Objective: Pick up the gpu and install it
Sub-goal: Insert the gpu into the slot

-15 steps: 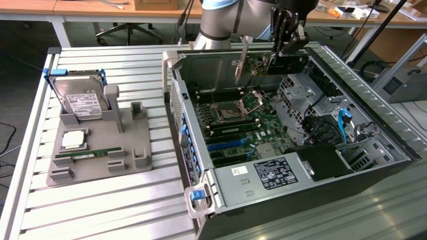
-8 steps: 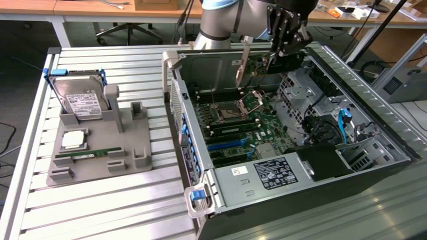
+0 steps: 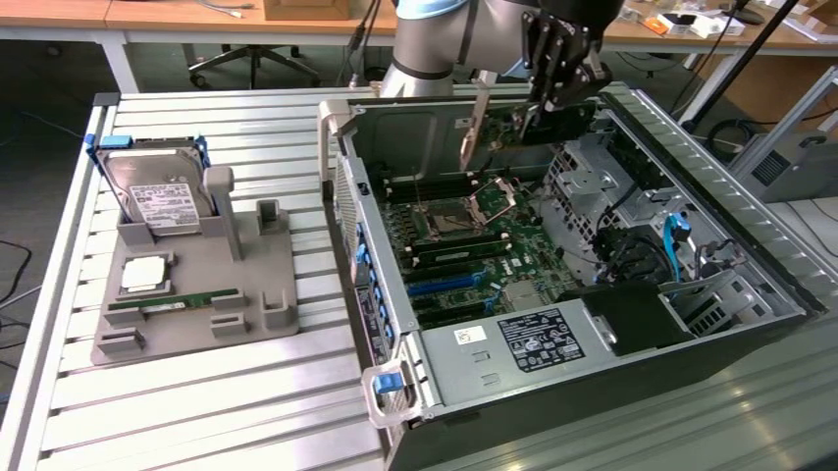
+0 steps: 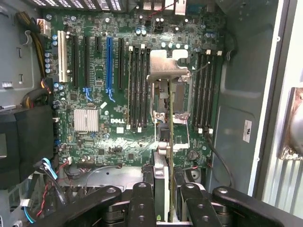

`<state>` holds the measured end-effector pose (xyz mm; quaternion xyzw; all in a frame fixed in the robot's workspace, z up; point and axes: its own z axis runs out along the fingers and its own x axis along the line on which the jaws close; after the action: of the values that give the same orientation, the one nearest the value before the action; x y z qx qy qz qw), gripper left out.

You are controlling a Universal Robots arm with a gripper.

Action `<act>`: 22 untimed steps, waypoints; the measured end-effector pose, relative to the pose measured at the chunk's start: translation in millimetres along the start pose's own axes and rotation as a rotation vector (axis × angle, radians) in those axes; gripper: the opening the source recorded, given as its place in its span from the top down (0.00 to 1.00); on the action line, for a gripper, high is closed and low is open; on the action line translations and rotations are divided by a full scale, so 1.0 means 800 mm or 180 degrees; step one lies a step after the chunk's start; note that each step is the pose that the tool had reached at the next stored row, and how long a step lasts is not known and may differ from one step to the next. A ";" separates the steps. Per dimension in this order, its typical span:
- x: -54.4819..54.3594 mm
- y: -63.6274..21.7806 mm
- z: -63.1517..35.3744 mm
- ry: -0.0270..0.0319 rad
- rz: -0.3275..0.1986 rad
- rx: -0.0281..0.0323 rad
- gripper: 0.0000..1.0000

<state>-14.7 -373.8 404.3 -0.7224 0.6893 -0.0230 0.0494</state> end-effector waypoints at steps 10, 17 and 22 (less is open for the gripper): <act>0.000 0.001 0.007 -0.0002 0.0170 -0.0278 0.73; 0.000 0.001 0.007 -0.0039 0.0176 -0.0277 0.73; 0.000 0.001 0.008 -0.0043 0.0189 -0.0276 0.73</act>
<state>-15.0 -373.8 398.0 -0.7032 0.7105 0.0134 0.0233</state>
